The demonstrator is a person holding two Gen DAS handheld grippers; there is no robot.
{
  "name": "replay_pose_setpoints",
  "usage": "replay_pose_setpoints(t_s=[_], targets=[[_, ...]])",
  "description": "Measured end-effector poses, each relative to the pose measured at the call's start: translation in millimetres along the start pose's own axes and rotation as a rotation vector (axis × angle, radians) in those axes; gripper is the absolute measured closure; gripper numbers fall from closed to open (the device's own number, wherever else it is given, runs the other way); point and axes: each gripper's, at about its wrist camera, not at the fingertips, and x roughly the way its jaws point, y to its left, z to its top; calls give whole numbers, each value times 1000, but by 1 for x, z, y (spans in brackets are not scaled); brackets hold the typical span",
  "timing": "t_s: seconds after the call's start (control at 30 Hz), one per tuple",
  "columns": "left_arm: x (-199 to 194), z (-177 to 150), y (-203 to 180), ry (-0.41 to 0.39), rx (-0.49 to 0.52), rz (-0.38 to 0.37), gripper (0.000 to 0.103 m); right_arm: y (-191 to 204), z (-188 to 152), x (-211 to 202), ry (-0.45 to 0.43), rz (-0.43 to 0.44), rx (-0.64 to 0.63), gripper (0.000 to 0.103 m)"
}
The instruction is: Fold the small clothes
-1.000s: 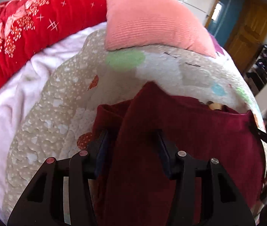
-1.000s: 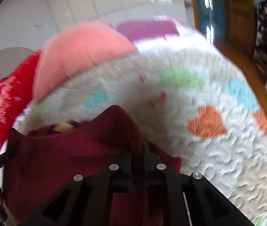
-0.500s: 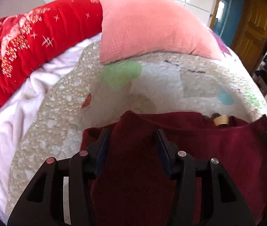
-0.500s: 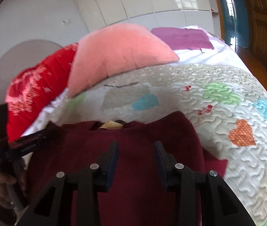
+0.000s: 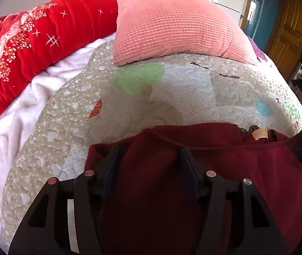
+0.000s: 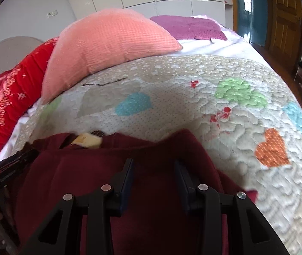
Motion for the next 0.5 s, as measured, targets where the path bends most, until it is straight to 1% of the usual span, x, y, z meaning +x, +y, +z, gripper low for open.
replay_pose_setpoints(t_s=[0.1,0.17,0.27,0.43,0.5], targets=[[-10,-4,-3,-16,14,17,46,8,-13,-31,-29,25,-46,63],[-16,-9,-5,-16,21,21,46,10,-23,-46,-46,19,-64,61],[-29,-16,-4,-21,22,9,46,9,-37,-64,-56,11,-67,60],[-49,-32,3,-13,2,-21,46,1,-66,-76,-51,-15,-55,60],[-55,-40,7,-4,-11,-31,46,-9,-76,-74,-42,-13,-12,60]])
